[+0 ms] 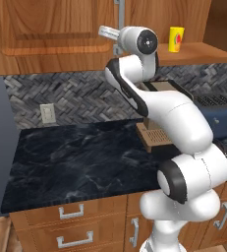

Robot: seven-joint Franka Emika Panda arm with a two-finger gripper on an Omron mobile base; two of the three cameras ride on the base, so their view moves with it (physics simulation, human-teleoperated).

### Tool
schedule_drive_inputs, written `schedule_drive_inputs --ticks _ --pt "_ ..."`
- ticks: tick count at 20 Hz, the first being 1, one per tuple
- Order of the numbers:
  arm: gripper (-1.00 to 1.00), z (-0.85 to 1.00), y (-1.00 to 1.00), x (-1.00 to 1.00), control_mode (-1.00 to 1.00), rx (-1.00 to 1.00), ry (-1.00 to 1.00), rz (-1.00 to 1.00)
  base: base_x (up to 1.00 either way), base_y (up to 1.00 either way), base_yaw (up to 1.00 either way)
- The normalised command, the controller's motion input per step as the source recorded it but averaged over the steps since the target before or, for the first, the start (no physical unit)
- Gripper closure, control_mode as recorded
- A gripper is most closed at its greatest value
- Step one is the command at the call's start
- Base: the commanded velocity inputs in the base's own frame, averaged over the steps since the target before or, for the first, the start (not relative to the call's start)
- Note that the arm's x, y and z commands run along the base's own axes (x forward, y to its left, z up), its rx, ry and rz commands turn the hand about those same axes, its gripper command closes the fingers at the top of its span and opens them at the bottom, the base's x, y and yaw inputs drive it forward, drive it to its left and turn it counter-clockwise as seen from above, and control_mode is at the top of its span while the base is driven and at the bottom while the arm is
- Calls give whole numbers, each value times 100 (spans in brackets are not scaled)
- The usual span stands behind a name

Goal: Open the cabinet directly in front. Then move the liquor and the cup to the dining counter with the candle on it.

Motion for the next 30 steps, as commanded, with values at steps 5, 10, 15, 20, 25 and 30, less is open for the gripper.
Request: schedule_drive_inputs --ticks 5,10,15,20,25,30 --pt "100 6 3 -11 -100 0 -1 -1 0 0 0" --pt "100 32 0 -49 -100 0 0 -11 0 0 0" --pt "100 35 6 -74 -100 0 0 -15 0 0 0" --pt "100 38 14 -88 -100 0 0 -18 0 0 0" --pt "100 27 25 -99 -100 0 0 -17 0 0 0" --pt "100 19 40 -100 -100 0 0 -17 0 0 0"
